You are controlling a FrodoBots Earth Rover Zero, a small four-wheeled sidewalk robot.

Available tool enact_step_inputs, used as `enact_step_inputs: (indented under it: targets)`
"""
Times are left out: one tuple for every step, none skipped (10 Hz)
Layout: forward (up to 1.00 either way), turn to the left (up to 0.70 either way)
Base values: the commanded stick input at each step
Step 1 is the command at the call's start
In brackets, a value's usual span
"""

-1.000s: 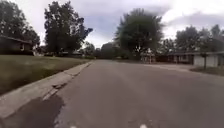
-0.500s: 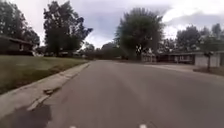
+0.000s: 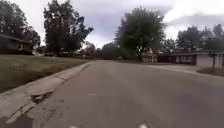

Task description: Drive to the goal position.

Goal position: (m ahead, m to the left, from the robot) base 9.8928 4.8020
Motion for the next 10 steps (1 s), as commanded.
enact_step_inputs:
  targets:
    - [0.7, 0.0]
    - [0.7, 0.0]
    - [0.7, 0.0]
    - [0.7, 0.0]
    - [0.7, 0.0]
    - [0.7, 0.0]
    - [0.7, 0.0]
    - [0.7, 0.0]
    - [0.7, 0.0]
    - [0.7, 0.0]
